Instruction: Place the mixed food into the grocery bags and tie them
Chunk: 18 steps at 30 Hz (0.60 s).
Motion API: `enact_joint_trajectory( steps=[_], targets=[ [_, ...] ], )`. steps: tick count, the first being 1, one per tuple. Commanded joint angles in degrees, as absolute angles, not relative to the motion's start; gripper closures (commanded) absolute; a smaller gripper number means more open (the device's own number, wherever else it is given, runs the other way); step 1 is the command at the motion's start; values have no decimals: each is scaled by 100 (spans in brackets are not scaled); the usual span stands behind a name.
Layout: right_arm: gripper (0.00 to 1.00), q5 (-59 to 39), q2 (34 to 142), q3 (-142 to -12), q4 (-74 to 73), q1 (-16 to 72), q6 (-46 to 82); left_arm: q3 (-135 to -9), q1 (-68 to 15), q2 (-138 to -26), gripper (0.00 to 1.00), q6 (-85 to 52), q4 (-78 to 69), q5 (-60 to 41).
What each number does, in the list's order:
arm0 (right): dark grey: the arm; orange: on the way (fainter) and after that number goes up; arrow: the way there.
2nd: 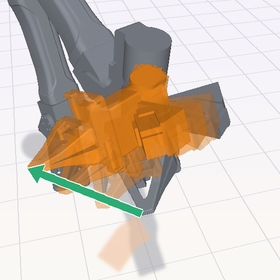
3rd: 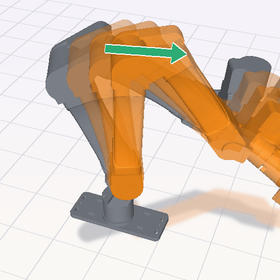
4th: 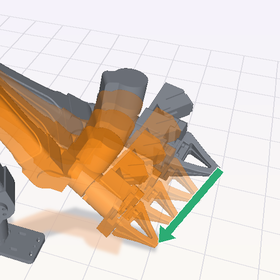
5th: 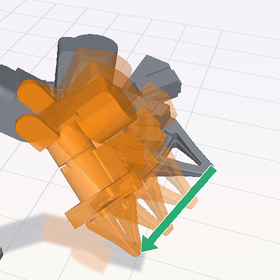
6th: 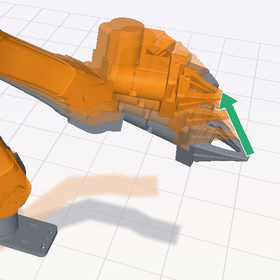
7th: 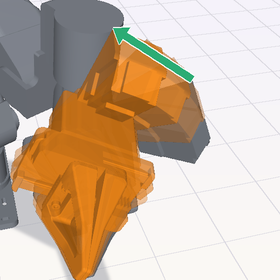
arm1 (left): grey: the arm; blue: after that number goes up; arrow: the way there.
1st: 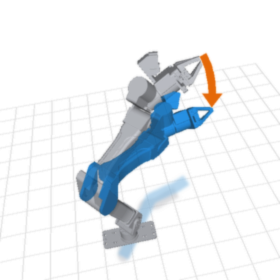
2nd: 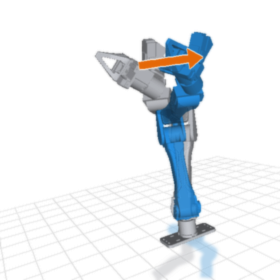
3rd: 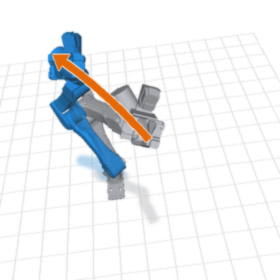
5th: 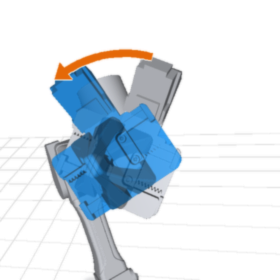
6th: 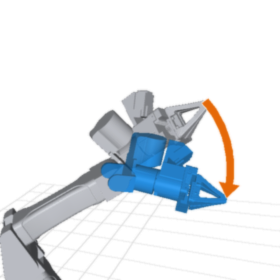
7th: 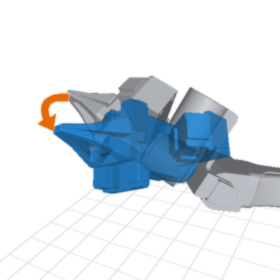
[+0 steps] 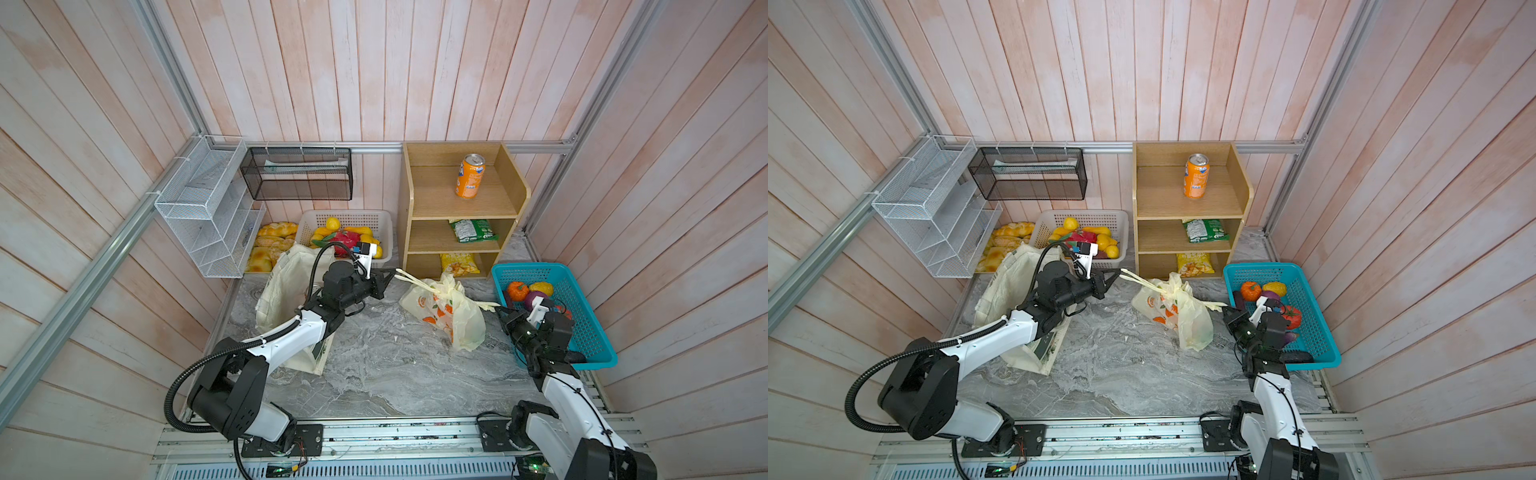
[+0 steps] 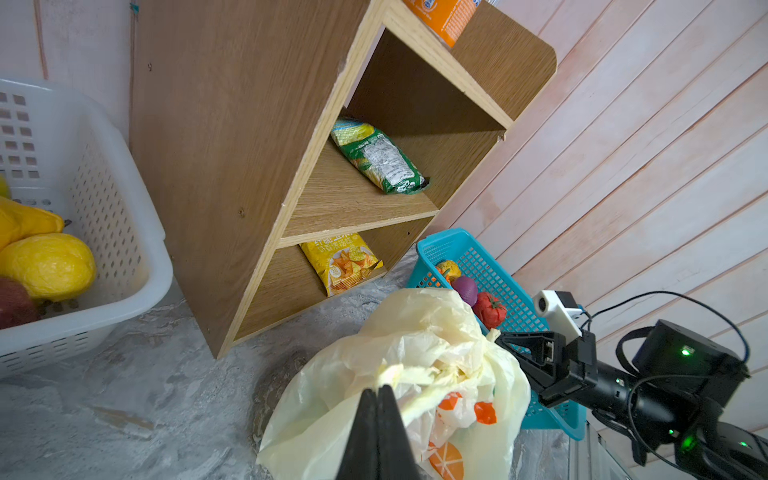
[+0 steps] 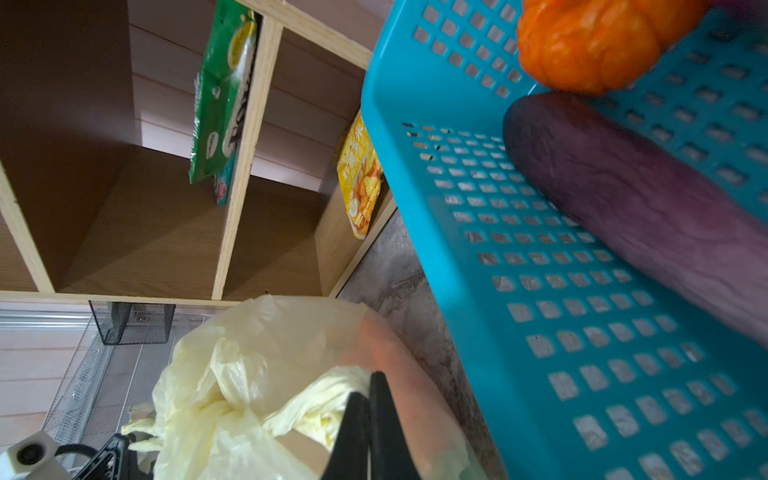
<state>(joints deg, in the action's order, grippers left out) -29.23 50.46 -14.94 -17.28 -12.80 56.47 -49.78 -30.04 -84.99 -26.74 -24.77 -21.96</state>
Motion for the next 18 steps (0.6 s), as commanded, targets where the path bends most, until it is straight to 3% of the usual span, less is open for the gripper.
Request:
enact_joint_trajectory(
  steps=[1, 10, 18],
  targets=[
    [100, -2577, 5101, -1219, -1800, -1585, 5751, -4756, -2846, -8327, 100, -2540, -2422, -1958],
    [100, -3343, 5385, -1218, -2191, -1965, 5701, -4692, -2733, -8296, 100, -2515, -2510, -2203],
    [100, -3039, 5072, -2431, -1177, -774, 4880, -5053, -2874, -8427, 100, -2480, -2599, -2588]
  ],
)
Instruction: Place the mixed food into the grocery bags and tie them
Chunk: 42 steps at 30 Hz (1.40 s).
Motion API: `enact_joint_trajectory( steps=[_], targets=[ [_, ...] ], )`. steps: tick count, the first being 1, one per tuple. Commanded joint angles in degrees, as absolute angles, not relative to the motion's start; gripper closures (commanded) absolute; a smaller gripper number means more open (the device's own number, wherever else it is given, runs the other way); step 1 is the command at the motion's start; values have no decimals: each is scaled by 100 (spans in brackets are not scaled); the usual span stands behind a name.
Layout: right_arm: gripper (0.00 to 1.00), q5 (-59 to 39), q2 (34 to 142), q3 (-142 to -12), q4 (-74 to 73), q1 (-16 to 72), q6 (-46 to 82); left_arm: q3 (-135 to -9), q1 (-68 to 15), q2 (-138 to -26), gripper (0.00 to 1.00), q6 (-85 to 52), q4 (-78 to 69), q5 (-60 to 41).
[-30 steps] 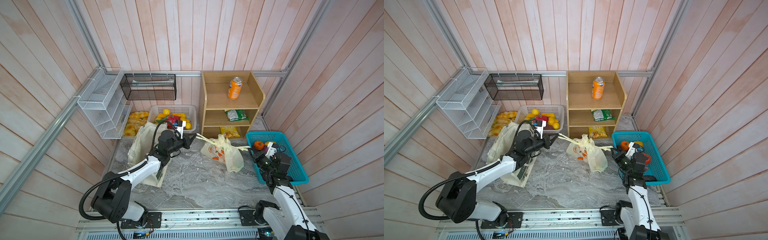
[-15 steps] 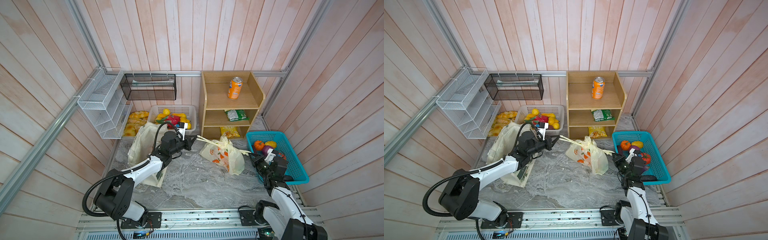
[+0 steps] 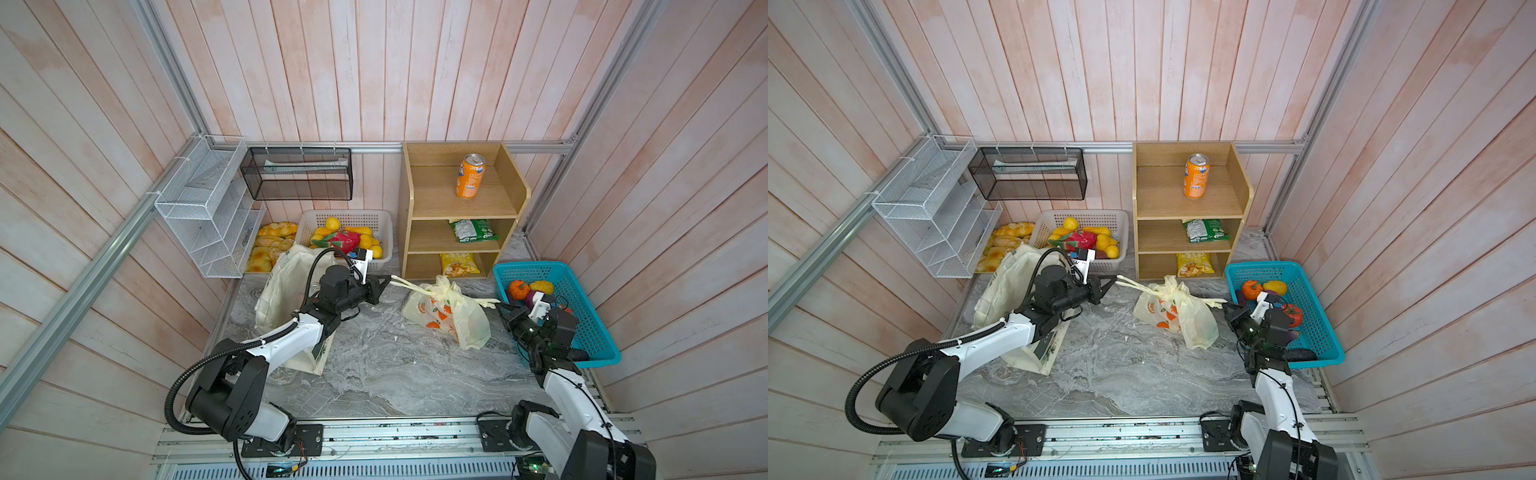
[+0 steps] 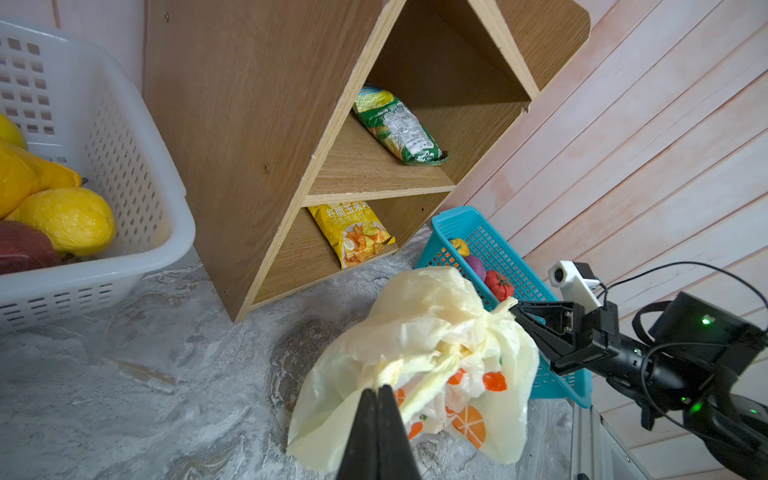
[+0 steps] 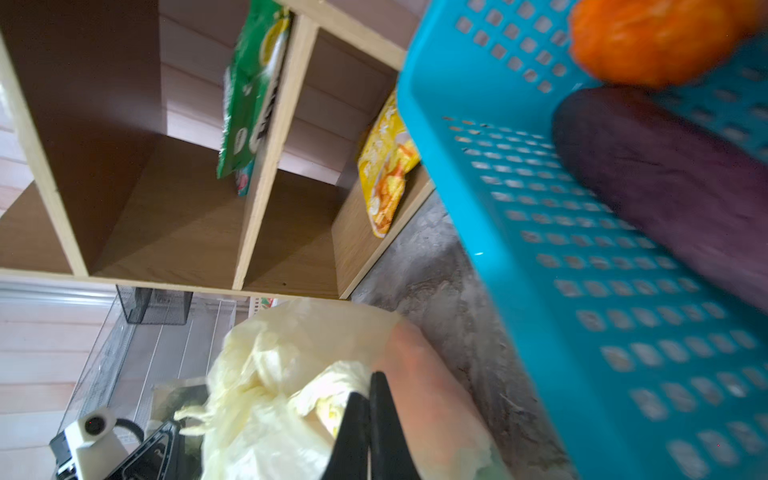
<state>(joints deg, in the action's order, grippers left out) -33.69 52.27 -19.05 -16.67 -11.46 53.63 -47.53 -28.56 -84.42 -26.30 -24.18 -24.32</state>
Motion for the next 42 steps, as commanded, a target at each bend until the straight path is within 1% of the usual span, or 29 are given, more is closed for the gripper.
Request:
enact_joint_trajectory(
  steps=[1, 6, 11, 16, 25, 31, 34, 35, 36, 38, 42],
  targets=[
    [100, -2921, 5057, -2577, -996, -548, 4761, -5147, -2933, -8471, 100, -2449, -2557, -2625],
    [100, -2474, 5199, -3163, -709, 537, 4406, -5622, -3263, -8730, 100, -2347, -2394, -2757],
    [100, -1963, 5561, -3595, -754, 1655, 4239, -6024, -3557, -9112, 100, -2377, -2371, -2878],
    [100, -1810, 5967, -3805, -951, 2228, 4242, -6154, -3707, -9368, 100, -2534, -2480, -2960],
    [100, -1985, 6363, -3910, -1160, 2370, 4246, -6075, -3723, -9445, 100, -2721, -2638, -2903],
    [99, -1913, 6313, -4139, -753, 2333, 3865, -5885, -3650, -9308, 100, -2764, -2753, -2900],
    [83, -1808, 6102, -4088, -631, 2304, 3712, -5651, -3589, -9119, 100, -2756, -2933, -2956],
    [79, -1778, 6030, -4095, -541, 2278, 3648, -5573, -3557, -9061, 100, -2752, -2981, -2986],
    [79, -1746, 5967, -4109, -455, 2264, 3586, -5510, -3524, -9022, 100, -2759, -3026, -3005],
    [80, -1670, 5844, -4105, -322, 2213, 3476, -5388, -3449, -8947, 100, -2781, -3173, -3106],
    [97, -1709, 5775, -4087, -200, 2098, 3359, -5307, -3367, -8867, 100, -2795, -3223, -3133]
  ],
)
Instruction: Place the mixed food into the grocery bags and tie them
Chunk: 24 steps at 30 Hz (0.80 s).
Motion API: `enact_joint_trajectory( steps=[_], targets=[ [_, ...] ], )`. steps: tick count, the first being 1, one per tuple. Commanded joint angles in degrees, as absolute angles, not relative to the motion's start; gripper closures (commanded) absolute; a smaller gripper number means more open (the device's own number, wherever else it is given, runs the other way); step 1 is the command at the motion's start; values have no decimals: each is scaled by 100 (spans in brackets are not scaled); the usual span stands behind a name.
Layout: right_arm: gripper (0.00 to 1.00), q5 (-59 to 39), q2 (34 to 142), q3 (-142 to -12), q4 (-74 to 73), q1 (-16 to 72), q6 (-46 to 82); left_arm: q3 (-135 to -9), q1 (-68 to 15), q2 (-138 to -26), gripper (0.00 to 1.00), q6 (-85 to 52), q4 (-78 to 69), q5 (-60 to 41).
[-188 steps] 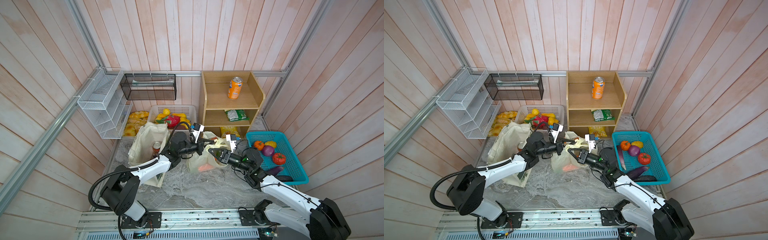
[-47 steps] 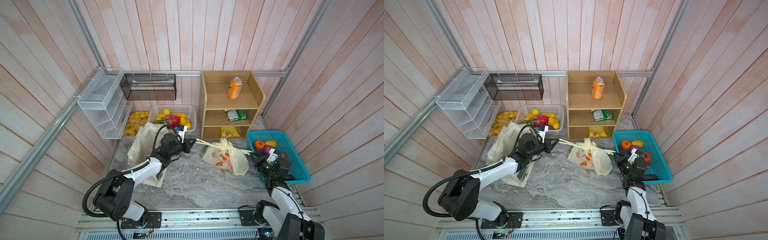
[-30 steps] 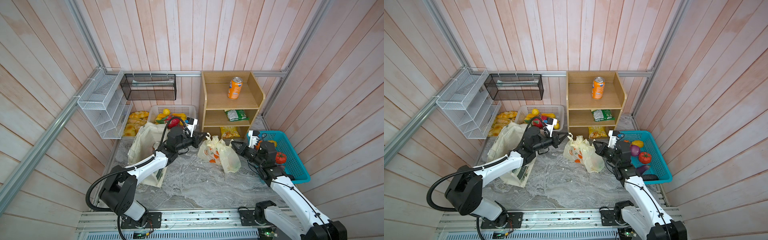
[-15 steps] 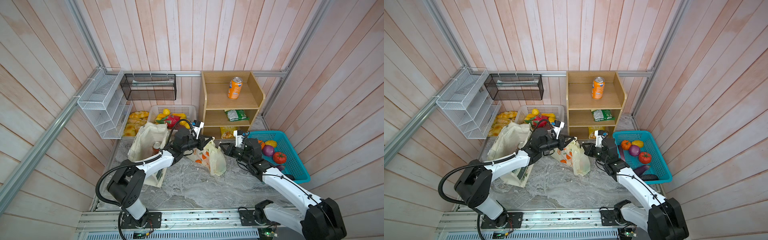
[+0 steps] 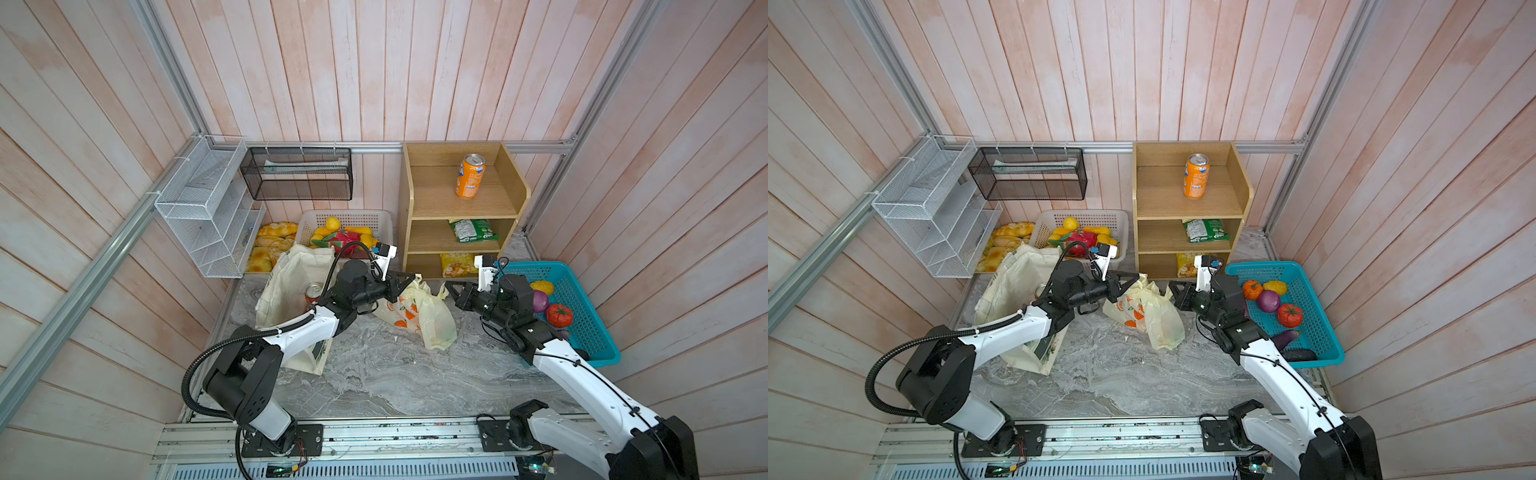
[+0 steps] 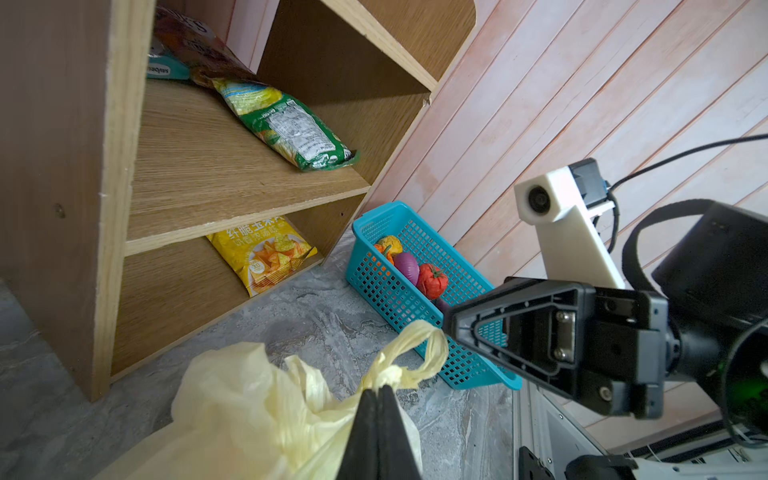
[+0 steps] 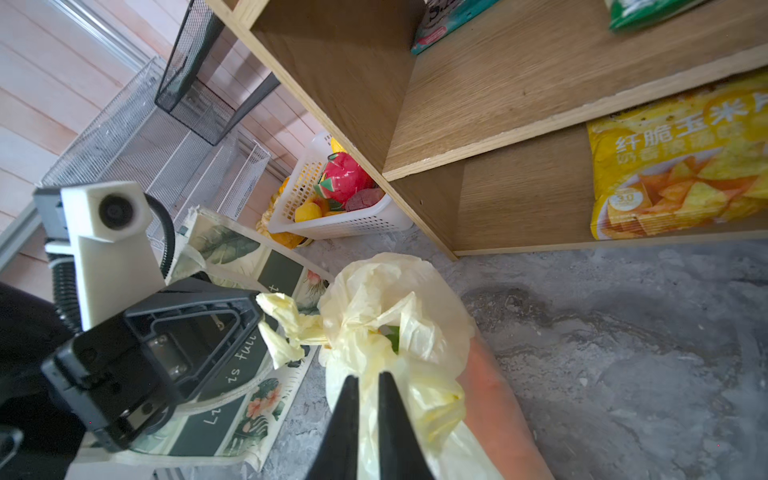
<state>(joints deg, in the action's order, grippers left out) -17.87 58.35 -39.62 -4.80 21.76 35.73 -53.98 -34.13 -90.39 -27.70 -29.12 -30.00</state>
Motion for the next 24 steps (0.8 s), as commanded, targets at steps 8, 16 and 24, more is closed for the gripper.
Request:
enact_joint_trajectory(
  steps=[8, 16, 24],
  targets=[
    [100, -1689, 5679, -4149, -80, 2060, 3297, -5476, -3346, -8914, 100, -2690, -3060, -3240],
    [35, -1534, 5108, -3583, 365, 1477, 3656, -5417, -3337, -8862, 100, -2641, -2990, -3191],
    [26, -2671, 5043, -2672, -667, 761, 4431, -5370, -3324, -8887, 100, -2663, -3024, -3185]
  ],
)
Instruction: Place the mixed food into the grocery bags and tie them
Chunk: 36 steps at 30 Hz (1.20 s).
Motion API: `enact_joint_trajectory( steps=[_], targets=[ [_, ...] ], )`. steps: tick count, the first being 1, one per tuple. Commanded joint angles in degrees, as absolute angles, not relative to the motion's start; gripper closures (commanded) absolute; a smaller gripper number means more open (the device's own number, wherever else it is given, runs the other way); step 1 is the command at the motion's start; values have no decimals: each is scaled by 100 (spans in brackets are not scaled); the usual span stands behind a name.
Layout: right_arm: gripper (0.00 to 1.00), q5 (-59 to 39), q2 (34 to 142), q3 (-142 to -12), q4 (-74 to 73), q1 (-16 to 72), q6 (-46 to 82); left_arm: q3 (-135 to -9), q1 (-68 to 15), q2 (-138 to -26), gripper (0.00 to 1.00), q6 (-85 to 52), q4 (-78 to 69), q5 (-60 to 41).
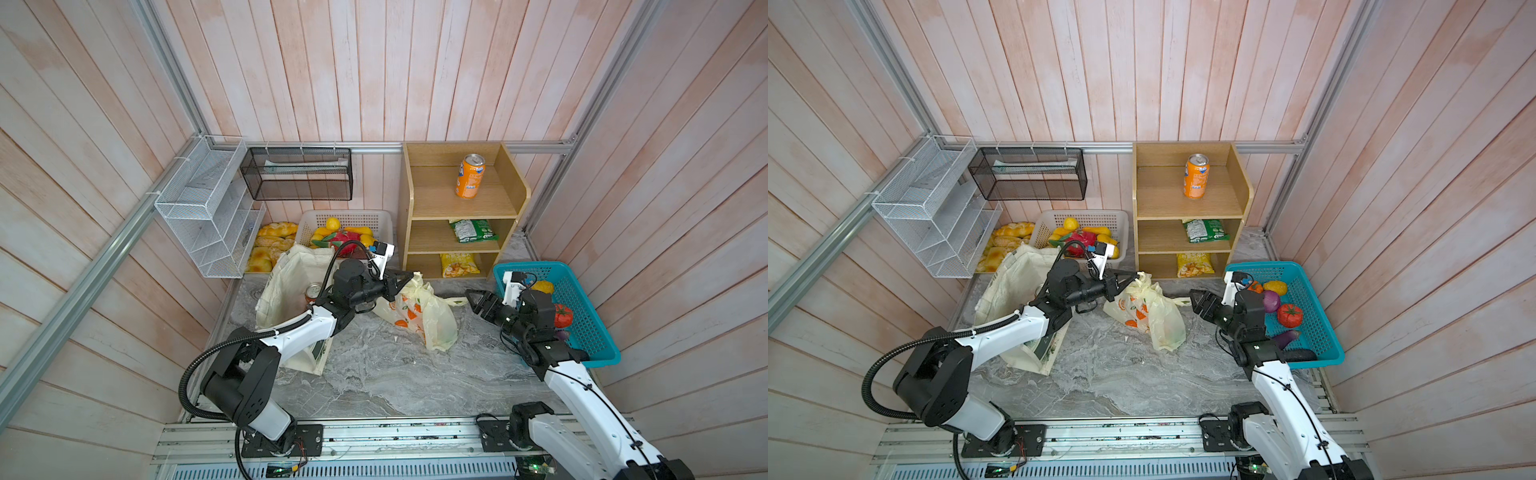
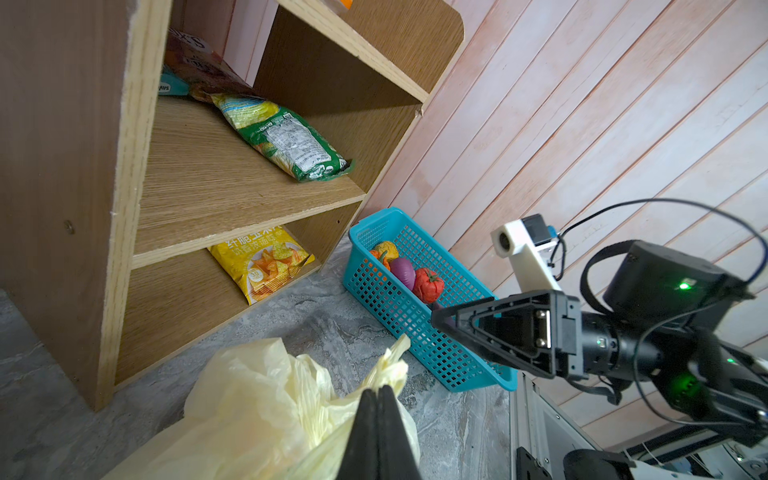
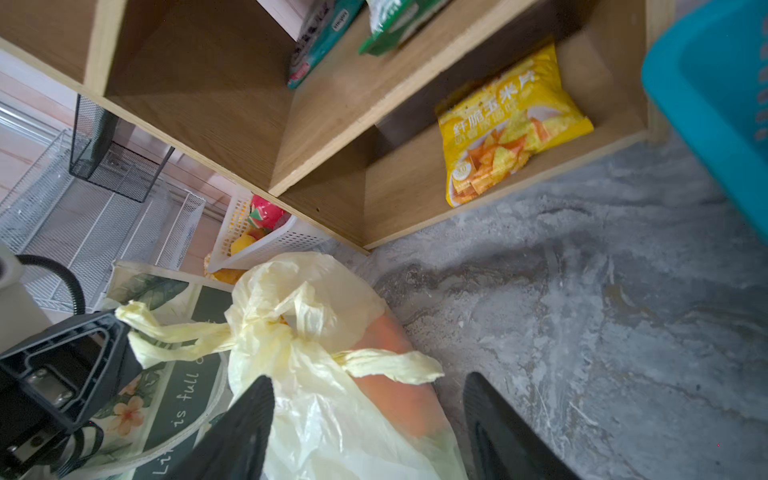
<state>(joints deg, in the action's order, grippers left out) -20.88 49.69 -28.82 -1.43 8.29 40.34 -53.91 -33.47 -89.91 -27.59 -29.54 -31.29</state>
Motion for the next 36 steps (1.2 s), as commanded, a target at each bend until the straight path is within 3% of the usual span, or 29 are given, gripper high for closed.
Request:
enact_joint_trajectory(
  steps=[1, 7, 15, 16, 20, 21, 36],
  targets=[
    [26, -2781, 5138, -2610, -886, 765, 4540, -5370, -3322, -8882, 100, -2670, -3026, -3191],
    [25, -3229, 5725, -2296, -2140, 795, 5250, -5342, -3318, -8865, 100, -2685, -3045, -3190],
    [29, -3029, 6642, -2385, -3139, 1095, 5785, -5307, -3340, -8896, 100, -2746, -3109, -3212],
    [36, -3033, 6803, -2452, -3248, 1131, 5833, -5308, -3340, -8888, 100, -2758, -3111, -3208],
    [93, -3182, 7243, -2867, -3224, 1101, 5767, -5255, -3333, -8832, 100, -2773, -3112, -3156],
    [100, -3186, 7259, -2959, -3134, 1035, 5728, -5239, -3323, -8808, 100, -2779, -3109, -3139],
    [100, -3215, 6126, -3003, -1941, -840, 5275, -4397, -2830, -8140, 100, -3239, -3086, -2161]
  ],
)
